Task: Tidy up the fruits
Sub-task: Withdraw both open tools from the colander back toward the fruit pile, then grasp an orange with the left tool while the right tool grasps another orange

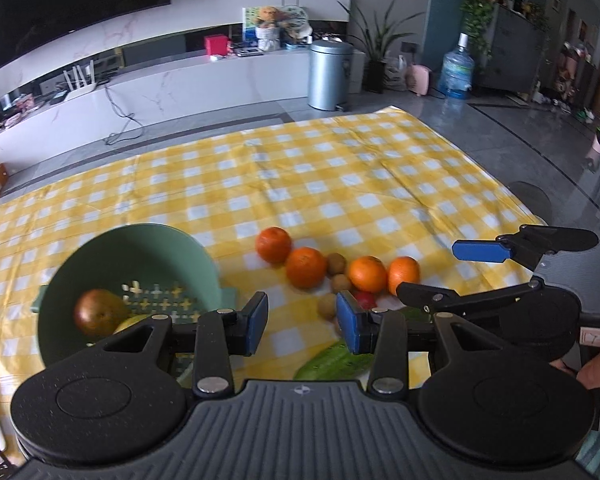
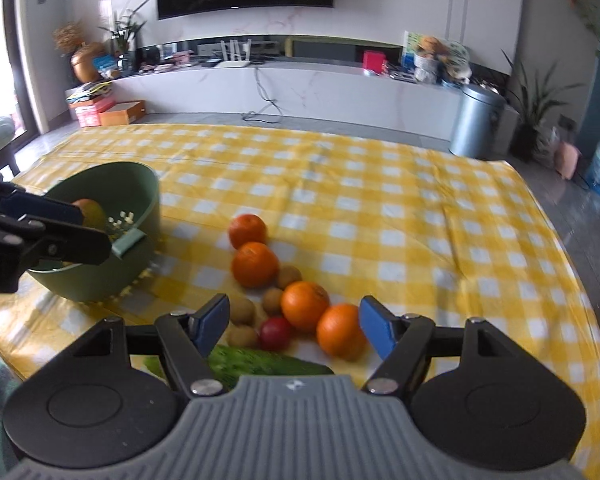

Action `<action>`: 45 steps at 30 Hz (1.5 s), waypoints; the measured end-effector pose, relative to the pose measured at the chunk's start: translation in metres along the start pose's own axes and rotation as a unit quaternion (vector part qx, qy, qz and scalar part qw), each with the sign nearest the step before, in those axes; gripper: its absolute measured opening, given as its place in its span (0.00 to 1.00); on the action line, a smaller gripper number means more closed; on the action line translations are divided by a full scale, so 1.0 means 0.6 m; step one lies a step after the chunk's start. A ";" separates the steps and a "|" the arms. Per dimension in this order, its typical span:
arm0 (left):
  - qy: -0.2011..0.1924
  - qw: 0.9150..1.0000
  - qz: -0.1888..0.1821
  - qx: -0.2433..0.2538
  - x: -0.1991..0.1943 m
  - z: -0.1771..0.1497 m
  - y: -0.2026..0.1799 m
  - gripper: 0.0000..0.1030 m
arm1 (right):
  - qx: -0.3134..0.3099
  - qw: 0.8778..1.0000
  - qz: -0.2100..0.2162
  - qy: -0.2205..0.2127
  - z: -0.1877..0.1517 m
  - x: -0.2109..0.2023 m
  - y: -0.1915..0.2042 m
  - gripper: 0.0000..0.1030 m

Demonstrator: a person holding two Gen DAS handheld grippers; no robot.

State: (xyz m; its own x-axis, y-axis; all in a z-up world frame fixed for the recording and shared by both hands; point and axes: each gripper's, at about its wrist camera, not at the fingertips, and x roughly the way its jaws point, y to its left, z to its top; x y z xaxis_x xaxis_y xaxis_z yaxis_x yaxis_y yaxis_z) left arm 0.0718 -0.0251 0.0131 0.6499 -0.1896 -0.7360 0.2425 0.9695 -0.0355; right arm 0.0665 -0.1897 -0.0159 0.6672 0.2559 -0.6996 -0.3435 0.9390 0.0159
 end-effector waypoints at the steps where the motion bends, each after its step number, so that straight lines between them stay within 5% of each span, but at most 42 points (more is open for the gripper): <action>1: 0.001 1.000 -0.006 0.001 0.005 -0.002 -0.004 0.46 | 0.007 1.000 -0.005 0.001 -0.005 0.000 -0.008 0.67; 22: 0.016 0.998 -0.027 -0.048 0.088 -0.059 -0.007 0.46 | 0.102 0.994 0.009 0.031 -0.028 0.035 -0.059 0.73; 45: 0.001 0.998 -0.026 -0.060 0.166 -0.032 -0.018 0.46 | 0.225 0.969 0.019 0.095 -0.017 0.128 -0.110 0.54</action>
State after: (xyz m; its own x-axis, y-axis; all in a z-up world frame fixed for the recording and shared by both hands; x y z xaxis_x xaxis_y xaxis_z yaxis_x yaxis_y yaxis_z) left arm 0.1201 -0.0514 -0.0727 0.6375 -0.2391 -0.7324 0.1874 0.9702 -0.1535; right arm 0.1338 -0.2342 -0.0779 0.5106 0.2854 -0.8111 -0.0133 0.9458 0.3244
